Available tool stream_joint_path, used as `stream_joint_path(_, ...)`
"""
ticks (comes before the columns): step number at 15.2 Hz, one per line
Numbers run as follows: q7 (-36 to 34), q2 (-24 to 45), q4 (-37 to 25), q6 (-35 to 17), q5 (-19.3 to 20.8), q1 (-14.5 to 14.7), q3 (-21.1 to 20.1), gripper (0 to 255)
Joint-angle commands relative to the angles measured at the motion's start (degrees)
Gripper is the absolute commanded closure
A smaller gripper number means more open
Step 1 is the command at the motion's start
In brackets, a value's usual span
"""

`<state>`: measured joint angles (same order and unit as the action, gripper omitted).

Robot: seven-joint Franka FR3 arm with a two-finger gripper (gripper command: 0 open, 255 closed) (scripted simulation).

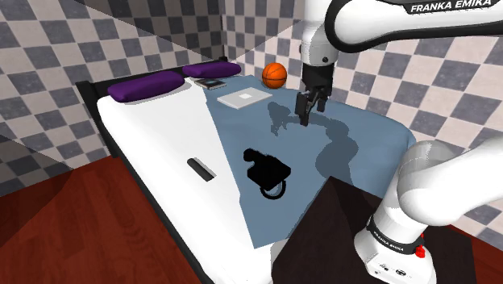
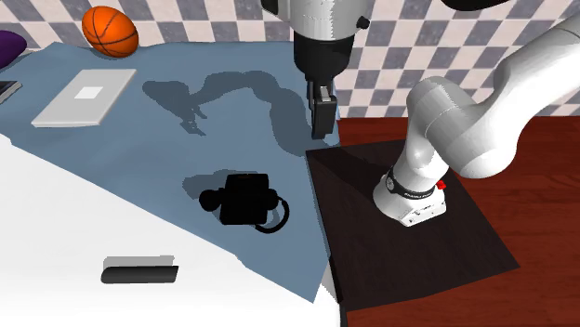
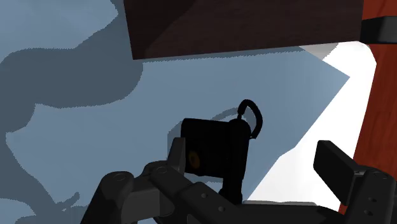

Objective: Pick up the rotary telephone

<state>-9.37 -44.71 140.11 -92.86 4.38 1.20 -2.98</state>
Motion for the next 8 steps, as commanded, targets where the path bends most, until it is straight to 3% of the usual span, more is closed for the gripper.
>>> stream_joint_path(1, 0.0, 0.0, 0.0, 0.0, 0.0, 0.0, 0.0, 0)
stream_joint_path(8, -1.23, 10.23, 4.61, -14.5, 0.29, -0.85, 0.6, 0)
